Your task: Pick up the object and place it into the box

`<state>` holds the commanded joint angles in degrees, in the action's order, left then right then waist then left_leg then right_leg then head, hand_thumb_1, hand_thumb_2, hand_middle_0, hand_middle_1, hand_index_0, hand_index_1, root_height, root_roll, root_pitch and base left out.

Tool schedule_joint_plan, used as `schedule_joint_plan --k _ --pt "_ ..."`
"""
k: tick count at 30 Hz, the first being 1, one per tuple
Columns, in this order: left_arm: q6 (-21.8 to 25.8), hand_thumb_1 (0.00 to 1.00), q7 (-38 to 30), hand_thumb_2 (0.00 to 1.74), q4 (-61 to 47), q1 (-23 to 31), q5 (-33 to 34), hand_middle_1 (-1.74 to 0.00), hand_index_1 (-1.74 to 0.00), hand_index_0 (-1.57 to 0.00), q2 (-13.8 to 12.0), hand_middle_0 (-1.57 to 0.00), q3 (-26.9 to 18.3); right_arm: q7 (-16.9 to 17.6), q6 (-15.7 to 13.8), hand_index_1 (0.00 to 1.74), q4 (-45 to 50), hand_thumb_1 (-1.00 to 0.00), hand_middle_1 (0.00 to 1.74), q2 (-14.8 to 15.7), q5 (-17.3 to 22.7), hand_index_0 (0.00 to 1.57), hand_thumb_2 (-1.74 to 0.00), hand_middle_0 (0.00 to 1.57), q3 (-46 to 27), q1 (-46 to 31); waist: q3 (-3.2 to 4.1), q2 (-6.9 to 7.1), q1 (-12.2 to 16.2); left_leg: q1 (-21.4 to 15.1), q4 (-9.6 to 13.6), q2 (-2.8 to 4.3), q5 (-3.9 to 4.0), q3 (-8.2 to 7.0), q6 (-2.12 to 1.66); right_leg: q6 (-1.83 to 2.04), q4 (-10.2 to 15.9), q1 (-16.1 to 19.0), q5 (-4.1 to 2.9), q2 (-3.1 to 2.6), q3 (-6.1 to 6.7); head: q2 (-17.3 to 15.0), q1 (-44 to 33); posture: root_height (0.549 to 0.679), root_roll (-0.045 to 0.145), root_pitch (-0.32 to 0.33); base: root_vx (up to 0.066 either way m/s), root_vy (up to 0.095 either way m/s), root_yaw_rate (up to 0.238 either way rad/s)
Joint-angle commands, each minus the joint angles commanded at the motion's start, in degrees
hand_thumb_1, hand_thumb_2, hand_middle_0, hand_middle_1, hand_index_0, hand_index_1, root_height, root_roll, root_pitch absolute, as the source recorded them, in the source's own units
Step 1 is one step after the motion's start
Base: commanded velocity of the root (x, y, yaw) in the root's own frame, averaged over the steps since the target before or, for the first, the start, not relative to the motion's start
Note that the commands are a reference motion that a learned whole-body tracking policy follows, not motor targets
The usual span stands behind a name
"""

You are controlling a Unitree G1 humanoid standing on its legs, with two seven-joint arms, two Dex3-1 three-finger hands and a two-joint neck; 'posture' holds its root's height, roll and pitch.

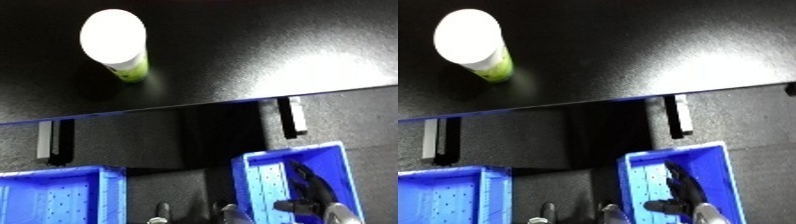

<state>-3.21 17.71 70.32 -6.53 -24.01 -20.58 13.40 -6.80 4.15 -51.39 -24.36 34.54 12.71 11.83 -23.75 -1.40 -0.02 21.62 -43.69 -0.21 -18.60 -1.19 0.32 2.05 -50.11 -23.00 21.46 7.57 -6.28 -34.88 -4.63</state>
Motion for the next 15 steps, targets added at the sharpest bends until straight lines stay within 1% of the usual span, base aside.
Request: schedule_joint_plan --k 4,9,12,15 --pt "0.3 0.00 0.2 0.00 0.0 -0.2 0.3 0.00 0.00 0.00 -0.4 0.00 0.7 0.6 0.2 0.00 -2.7 0.00 0.00 1.0 1.5 0.00 0.00 0.00 0.0 -0.4 -0.20 -0.18 -0.9 0.1 0.2 -0.18 0.63 0.46 -0.03 0.41 -0.8 -0.1 0.07 0.61 -0.78 2.3 -3.1 0.624 0.042 -0.066 0.031 -0.027 0.214" --pt "1.0 0.00 0.2 0.00 0.2 -0.5 0.2 0.00 0.00 0.00 -0.7 0.00 1.0 1.0 0.2 0.00 -6.3 0.00 0.00 1.9 2.6 0.00 0.00 0.00 -0.2 -0.8 -0.61 -0.33 -1.5 0.5 0.0 -0.19 0.96 0.88 -0.02 0.77 -1.8 -0.5 0.15 1.12 -1.35 3.9 -5.9 0.623 0.039 -0.068 0.019 -0.005 0.123" --pt "1.4 0.00 0.2 0.00 0.0 -0.6 -0.1 0.00 0.00 0.00 -0.8 0.00 1.0 1.1 0.1 0.00 -8.3 0.00 0.00 2.1 2.8 0.00 0.00 0.00 -0.4 -1.0 -0.89 -0.44 -1.7 0.7 -0.1 -0.23 1.02 1.08 0.06 0.93 -2.3 -0.7 0.16 1.30 -1.49 3.6 -7.6 0.623 0.039 -0.069 0.011 0.008 0.066" --pt "2.0 0.00 0.3 0.00 -0.3 -0.8 -0.6 0.00 0.00 0.00 -1.0 0.00 0.8 0.9 0.0 0.00 -10.5 0.00 0.00 2.2 3.1 0.00 0.00 0.00 -0.3 -1.0 -1.17 -0.55 -2.0 0.8 -0.3 -0.31 1.00 1.26 0.15 1.10 -2.5 -0.8 0.08 1.47 -1.61 2.1 -8.8 0.622 0.037 -0.070 0.006 0.004 0.054"
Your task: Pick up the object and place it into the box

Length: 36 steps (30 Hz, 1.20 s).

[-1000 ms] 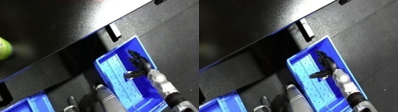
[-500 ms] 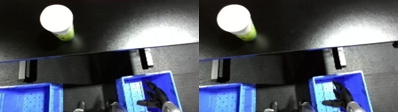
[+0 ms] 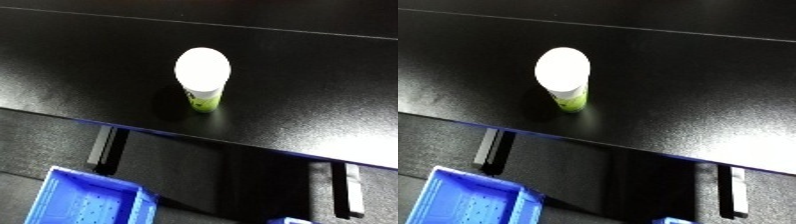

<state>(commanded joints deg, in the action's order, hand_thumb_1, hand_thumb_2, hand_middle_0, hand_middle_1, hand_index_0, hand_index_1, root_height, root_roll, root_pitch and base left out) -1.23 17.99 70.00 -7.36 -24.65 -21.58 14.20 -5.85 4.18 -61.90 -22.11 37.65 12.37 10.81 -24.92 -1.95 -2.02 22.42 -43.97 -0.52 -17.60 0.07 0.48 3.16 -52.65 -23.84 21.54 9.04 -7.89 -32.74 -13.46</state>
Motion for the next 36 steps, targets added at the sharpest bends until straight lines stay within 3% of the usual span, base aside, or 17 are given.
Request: schedule_joint_plan --k 5,11,15,25,28,36 --pt "1.5 0.00 0.4 0.00 -1.0 -0.6 -1.8 0.00 0.00 0.00 -0.1 0.00 -0.3 -0.7 -0.9 0.00 -3.1 0.00 0.00 0.3 -0.1 0.00 0.00 0.00 0.1 0.3 -0.34 0.03 -0.5 0.0 0.0 0.02 -0.02 0.30 0.05 0.26 0.1 0.1 -0.18 0.17 -0.28 -4.3 -1.7 0.622 0.035 -0.069 -0.004 -0.007 0.034" --pt "3.2 0.00 0.7 0.00 -5.3 -1.4 -5.1 0.00 0.00 0.00 -0.3 0.00 -0.3 -1.2 -0.9 0.00 -4.9 0.00 0.00 0.6 0.4 0.00 0.00 0.00 0.2 0.9 -0.83 0.03 -1.1 -0.5 0.5 -0.06 0.00 0.92 0.11 0.33 0.8 0.8 -0.27 0.28 -0.67 -14.3 -5.4 0.623 0.035 -0.073 -0.023 -0.001 0.017" --pt "3.9 0.00 2.7 0.00 -8.4 -2.1 -6.5 0.00 0.00 0.00 -0.6 0.00 -0.4 -2.2 -0.7 0.00 -6.3 0.00 0.00 0.6 0.2 0.00 0.00 0.00 -0.1 1.0 -0.74 -0.01 -1.5 -1.1 0.4 -0.19 -0.32 1.27 0.36 0.38 0.8 1.6 -0.12 0.59 -0.93 -16.5 -8.2 0.622 0.035 -0.083 0.028 0.008 0.009" --pt "4.1 0.00 15.1 0.00 -19.5 -2.9 -10.9 0.00 0.00 0.00 -3.1 0.00 0.4 -3.1 -0.1 0.00 -6.4 0.00 0.00 -0.2 -0.3 0.00 0.00 0.00 -0.6 0.2 -0.60 -0.45 -1.9 -2.0 0.4 -0.28 -0.87 1.30 0.39 0.54 1.2 2.8 0.43 1.08 -1.40 -14.6 -10.1 0.623 0.035 -0.090 0.017 0.023 -0.020" --pt "0.4 0.00 20.4 0.00 -26.9 -2.7 -14.6 0.00 0.00 0.00 -5.4 0.00 1.2 -3.4 -0.2 0.00 -6.1 0.00 0.00 -0.6 0.1 0.00 0.00 0.00 -0.9 -0.5 -0.64 -0.72 -2.1 -2.1 0.4 -0.38 -1.06 1.38 0.41 0.78 1.3 2.9 0.30 1.28 -1.50 -13.2 -9.1 0.623 0.034 -0.090 0.001 0.016 0.013" --pt "-14.1 0.00 34.3 0.00 -51.0 -3.7 -23.2 0.00 0.00 0.00 -14.4 0.00 5.2 -4.0 -0.2 0.00 -5.8 0.00 0.00 -1.9 2.5 0.00 0.00 0.00 -1.1 -1.5 -0.96 -1.33 -3.2 -2.0 0.1 -0.96 -1.58 1.91 0.50 1.56 1.3 3.3 -0.25 2.11 -2.24 -10.3 -3.9 0.623 0.031 -0.092 0.001 -0.003 0.061"
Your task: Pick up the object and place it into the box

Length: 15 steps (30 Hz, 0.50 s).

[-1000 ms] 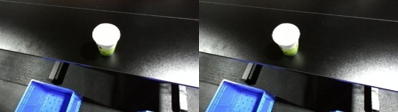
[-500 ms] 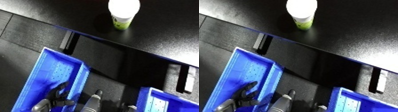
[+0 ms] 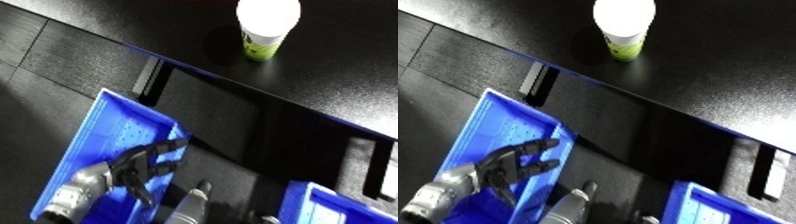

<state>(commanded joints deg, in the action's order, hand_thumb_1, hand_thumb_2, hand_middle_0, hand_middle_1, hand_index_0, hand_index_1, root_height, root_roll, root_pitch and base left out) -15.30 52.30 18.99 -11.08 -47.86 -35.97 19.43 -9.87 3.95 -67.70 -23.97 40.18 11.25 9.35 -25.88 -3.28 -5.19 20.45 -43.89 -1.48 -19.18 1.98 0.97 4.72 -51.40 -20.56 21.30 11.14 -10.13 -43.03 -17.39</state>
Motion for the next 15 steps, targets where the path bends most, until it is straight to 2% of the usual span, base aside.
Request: schedule_joint_plan --k 4,7,11,15 --pt "-5.8 0.00 4.7 0.00 -11.0 -1.3 -4.6 0.00 0.00 0.00 -3.3 0.00 1.5 -0.1 0.1 0.00 0.1 0.00 0.00 -0.3 1.7 0.00 0.00 0.00 0.4 -0.3 -0.16 -0.06 -0.5 0.0 -0.3 -0.42 -0.33 0.35 0.08 0.17 0.0 0.3 -0.16 0.33 -0.40 1.6 2.4 0.623 0.030 -0.094 0.010 -0.019 0.095" --pt "-8.1 0.00 6.0 0.00 -17.3 -2.2 -9.4 0.00 0.00 0.00 -4.3 0.00 1.9 -0.2 0.0 0.00 0.0 0.00 0.00 -0.3 2.7 0.00 0.00 0.00 0.7 -0.6 -0.19 0.04 -0.8 0.0 -0.3 -0.74 -0.50 0.63 0.08 0.18 0.1 0.5 -0.33 0.44 -0.57 2.7 4.4 0.624 0.029 -0.094 0.016 -0.027 0.097" --pt "-8.5 0.00 4.3 0.00 -23.2 -3.2 -18.8 0.00 0.00 0.00 -3.2 0.00 0.4 -0.5 -0.3 0.00 -0.6 0.00 0.00 0.1 3.7 0.00 0.00 0.00 0.7 -1.1 -0.06 0.35 -1.3 0.1 -0.2 -1.18 -0.63 0.96 0.03 0.04 0.2 0.4 -0.46 0.50 -0.68 4.2 6.8 0.624 0.028 -0.092 0.018 -0.029 0.087" --pt "-5.1 0.00 1.0 0.00 -27.2 -3.9 -28.4 0.00 0.00 0.00 -0.6 0.00 -2.9 -1.1 -0.9 0.00 -1.3 0.00 0.00 0.9 3.7 0.00 0.00 0.00 0.3 -1.7 0.14 0.87 -1.7 0.1 0.1 -1.45 -0.66 1.17 -0.07 -0.23 0.2 0.2 -0.35 0.38 -0.71 5.7 8.0 0.624 0.028 -0.088 0.019 -0.024 0.034"
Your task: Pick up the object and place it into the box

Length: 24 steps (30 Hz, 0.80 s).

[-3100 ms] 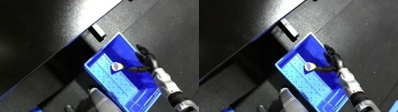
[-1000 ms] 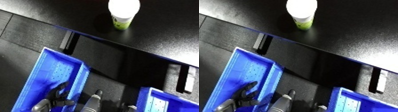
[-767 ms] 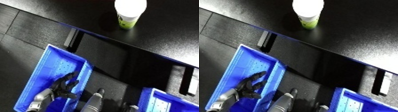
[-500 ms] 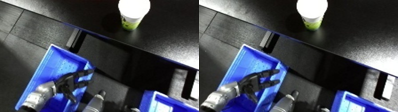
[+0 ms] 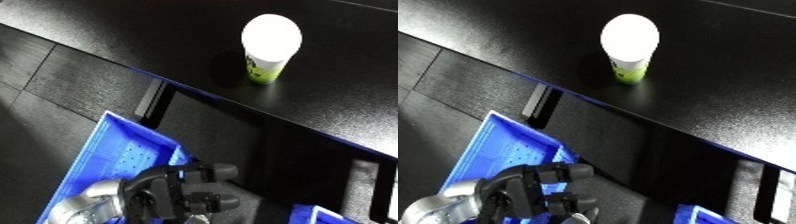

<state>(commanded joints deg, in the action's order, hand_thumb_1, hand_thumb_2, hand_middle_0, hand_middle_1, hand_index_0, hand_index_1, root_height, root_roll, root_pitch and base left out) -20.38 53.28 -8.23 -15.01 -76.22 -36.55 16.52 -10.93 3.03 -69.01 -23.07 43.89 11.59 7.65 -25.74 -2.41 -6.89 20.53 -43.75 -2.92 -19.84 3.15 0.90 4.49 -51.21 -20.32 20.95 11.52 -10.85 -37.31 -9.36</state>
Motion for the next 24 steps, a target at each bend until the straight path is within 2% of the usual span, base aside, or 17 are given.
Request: schedule_joint_plan --k 4,8,12,15,19,24 --pt "5.4 0.00 -4.6 0.00 -2.4 -1.2 -4.6 0.00 0.00 0.00 3.4 0.00 -3.9 -0.7 -0.4 0.00 -0.5 0.00 0.00 0.9 -0.9 0.00 0.00 0.00 -0.3 -0.6 0.13 0.62 -0.2 0.0 0.3 -0.15 0.07 0.15 -0.10 -0.38 -0.4 -0.3 0.32 -0.18 0.02 1.6 1.2 0.623 0.027 -0.087 0.016 -0.013 -0.002" --pt "9.5 0.00 -11.0 0.00 -3.0 -2.8 -3.5 0.00 0.00 0.00 6.7 0.00 -7.1 -1.4 -0.7 0.00 -0.7 0.00 0.00 1.8 -1.8 0.00 0.00 0.00 -0.5 -0.9 0.25 1.18 -0.1 0.0 0.4 -0.13 0.14 0.16 -0.10 -0.59 -0.9 -0.5 0.56 -0.20 0.05 2.4 2.8 0.622 0.027 -0.086 0.017 -0.006 -0.020" --pt "13.9 0.00 -18.1 0.00 -3.1 -4.1 -0.6 0.00 0.00 0.00 9.3 0.00 -10.4 -1.8 -0.7 0.00 -0.7 0.00 0.00 2.3 -3.2 0.00 0.00 0.00 -0.6 -0.9 0.37 1.58 0.2 0.1 0.5 0.01 0.38 0.09 -0.28 -0.71 -1.1 -0.9 0.66 -0.31 0.25 2.9 3.5 0.623 0.027 -0.086 0.021 -0.003 -0.070" --pt "18.5 0.00 -26.0 0.00 -2.6 -5.1 5.4 0.00 0.00 0.00 10.2 0.00 -12.6 -2.1 -0.7 0.00 -0.8 0.00 0.00 2.4 -4.0 0.00 0.00 0.00 -0.6 -1.2 0.47 1.72 0.5 -0.1 1.2 0.13 0.73 -0.03 -0.35 -0.74 -1.1 -1.0 0.64 -0.42 0.47 3.3 4.1 0.624 0.027 -0.086 0.028 0.001 -0.072" --pt "23.5 0.00 -37.7 0.00 -2.6 -6.7 18.3 0.00 0.00 0.00 9.2 0.00 -14.7 -2.7 -0.9 0.00 -1.2 0.00 0.00 2.4 -4.5 0.00 0.00 0.00 -0.5 -1.7 0.46 1.69 1.0 -0.1 1.8 0.22 1.23 -0.24 -0.41 -0.69 -1.1 -1.3 0.47 -0.44 0.71 3.7 4.4 0.625 0.027 -0.086 0.019 0.004 -0.046" --pt "24.8 0.00 -50.2 0.00 -1.7 -9.0 30.9 0.00 0.00 0.00 7.6 0.00 -15.8 -3.5 -1.1 0.00 -1.7 0.00 0.00 2.0 -4.2 0.00 0.00 0.00 -0.1 -1.6 0.38 1.52 1.7 0.2 2.1 0.29 1.76 -0.51 -0.47 -0.78 -1.0 -1.9 0.23 -0.65 1.01 4.3 4.1 0.625 0.028 -0.084 0.002 0.001 -0.062"
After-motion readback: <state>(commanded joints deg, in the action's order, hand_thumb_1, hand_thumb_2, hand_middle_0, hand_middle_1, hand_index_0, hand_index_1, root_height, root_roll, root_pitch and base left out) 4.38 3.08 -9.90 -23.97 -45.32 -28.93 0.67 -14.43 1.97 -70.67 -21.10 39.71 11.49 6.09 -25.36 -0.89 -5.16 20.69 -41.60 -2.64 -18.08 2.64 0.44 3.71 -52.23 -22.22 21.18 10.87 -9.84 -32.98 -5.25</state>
